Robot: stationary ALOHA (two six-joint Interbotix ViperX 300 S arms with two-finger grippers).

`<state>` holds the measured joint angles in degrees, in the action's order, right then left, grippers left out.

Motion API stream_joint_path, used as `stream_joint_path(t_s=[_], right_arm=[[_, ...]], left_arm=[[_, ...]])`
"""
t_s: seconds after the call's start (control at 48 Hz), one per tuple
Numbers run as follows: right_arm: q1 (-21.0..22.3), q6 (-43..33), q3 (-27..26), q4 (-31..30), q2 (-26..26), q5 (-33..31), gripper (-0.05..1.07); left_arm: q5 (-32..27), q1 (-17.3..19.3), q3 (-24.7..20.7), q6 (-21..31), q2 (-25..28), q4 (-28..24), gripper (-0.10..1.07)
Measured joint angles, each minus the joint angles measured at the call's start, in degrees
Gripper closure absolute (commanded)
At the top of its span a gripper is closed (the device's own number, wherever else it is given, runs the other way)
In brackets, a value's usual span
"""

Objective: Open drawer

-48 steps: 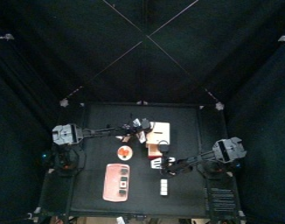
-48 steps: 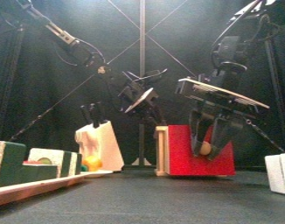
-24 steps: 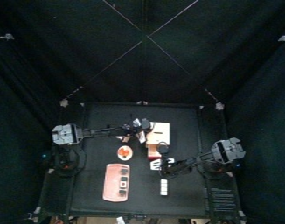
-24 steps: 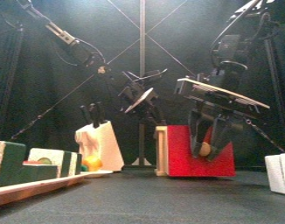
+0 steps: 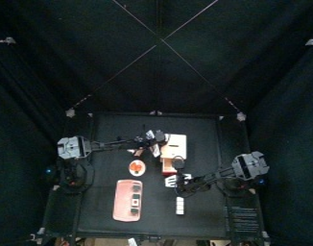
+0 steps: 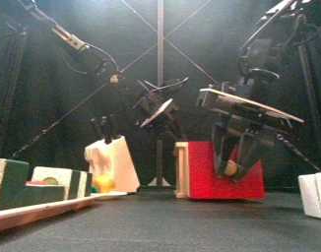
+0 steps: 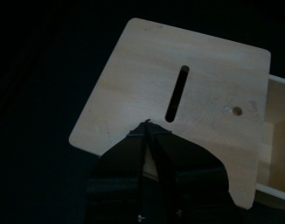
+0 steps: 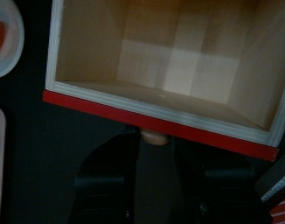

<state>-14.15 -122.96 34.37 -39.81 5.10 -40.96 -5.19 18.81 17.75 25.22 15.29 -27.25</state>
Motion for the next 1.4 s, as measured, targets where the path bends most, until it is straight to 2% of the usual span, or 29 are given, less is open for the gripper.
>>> stream_joint_path(t_s=[0.208, 0.354, 1.021, 1.188, 1.396], right_arm=[[-0.26, 0.18, -0.09, -0.09, 0.09, 0.26, 0.20], [-0.97, 0.18, -0.35, 0.00, 0.09, 0.35, 0.12], [-5.54, 0.35, -2.72, 0.35, -0.09, -4.04, 0.11], [-5.71, 0.53, -2.72, 0.00, -0.09, -4.13, 0.11], [-5.80, 0.79, -2.72, -0.62, -0.09, -4.04, 0.11]], left_arm=[[0.00, 0.00, 0.00, 0.00, 0.00, 0.09, 0.45], [0.00, 0.00, 0.00, 0.00, 0.00, 0.09, 0.45], [1.67, -0.18, 1.49, 0.09, -2.81, -0.26, 0.45], [4.92, -0.70, 2.37, 0.00, -4.83, -2.02, 0.45], [12.30, -2.11, 5.27, 0.00, -8.44, -3.16, 0.45]])
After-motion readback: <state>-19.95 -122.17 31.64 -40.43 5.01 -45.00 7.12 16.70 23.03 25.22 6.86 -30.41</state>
